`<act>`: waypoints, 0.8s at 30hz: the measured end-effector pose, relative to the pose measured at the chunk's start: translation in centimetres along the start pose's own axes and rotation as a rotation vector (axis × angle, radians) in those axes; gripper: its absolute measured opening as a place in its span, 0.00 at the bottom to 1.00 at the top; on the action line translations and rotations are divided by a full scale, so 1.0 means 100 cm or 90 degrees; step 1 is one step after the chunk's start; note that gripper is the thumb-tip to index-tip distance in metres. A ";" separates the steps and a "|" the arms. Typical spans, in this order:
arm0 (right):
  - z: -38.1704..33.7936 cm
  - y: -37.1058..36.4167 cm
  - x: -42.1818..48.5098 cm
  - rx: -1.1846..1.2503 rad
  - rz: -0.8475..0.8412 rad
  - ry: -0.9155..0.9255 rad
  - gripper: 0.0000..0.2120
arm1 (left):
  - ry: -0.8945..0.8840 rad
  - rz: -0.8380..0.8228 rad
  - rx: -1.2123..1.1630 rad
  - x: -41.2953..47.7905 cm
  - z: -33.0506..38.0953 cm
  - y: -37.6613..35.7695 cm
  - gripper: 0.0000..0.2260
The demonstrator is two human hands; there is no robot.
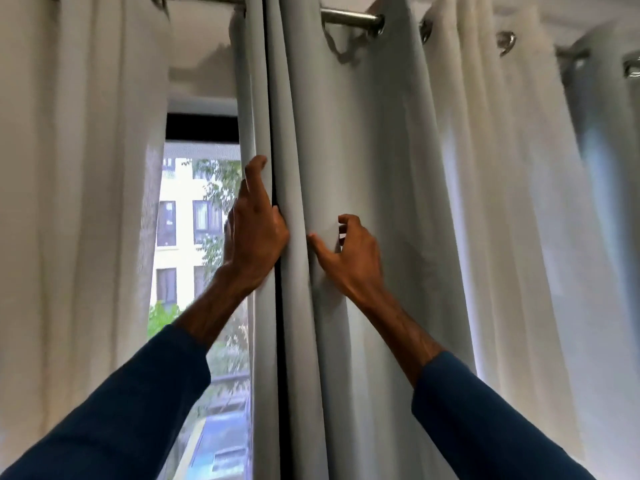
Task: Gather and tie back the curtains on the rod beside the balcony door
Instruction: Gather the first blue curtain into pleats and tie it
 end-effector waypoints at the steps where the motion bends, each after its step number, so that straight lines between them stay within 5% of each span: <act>1: -0.013 0.003 0.018 -0.015 0.014 0.018 0.34 | -0.009 0.005 0.005 0.021 0.002 -0.002 0.32; 8: -0.052 0.027 0.110 -0.124 0.112 0.089 0.14 | 0.057 0.023 0.113 0.099 -0.005 0.002 0.24; 13: -0.063 0.029 0.144 -0.081 0.091 0.056 0.29 | 0.129 0.020 0.076 0.112 -0.040 0.020 0.15; 15: -0.094 0.023 0.142 -0.131 0.113 0.169 0.37 | 0.127 0.022 0.083 0.115 -0.045 0.028 0.17; 17: -0.135 0.013 0.128 -0.264 0.152 0.377 0.31 | 0.114 0.036 0.091 0.116 -0.045 0.036 0.21; 19: -0.146 -0.010 0.124 -0.256 0.070 0.448 0.27 | 0.082 0.047 0.110 0.116 -0.043 0.044 0.27; 21: -0.135 -0.020 0.136 -0.119 -0.050 0.302 0.24 | 0.053 0.041 0.166 0.116 -0.040 0.051 0.32; 23: -0.117 -0.017 0.153 0.028 -0.053 0.113 0.14 | 0.055 0.020 0.224 0.117 -0.044 0.056 0.33; 24: -0.118 -0.013 0.157 0.071 -0.041 0.065 0.17 | 0.066 0.015 0.242 0.119 -0.048 0.060 0.31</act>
Point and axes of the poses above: each hand's wrist, its own x-axis towards the middle knuckle, its own y-axis out of the back of the hand, z = x × y, the point moved 7 cm from there along x, towards the middle knuckle, and after that the axes turned 1 degree about -x, right-handed, at the moved point
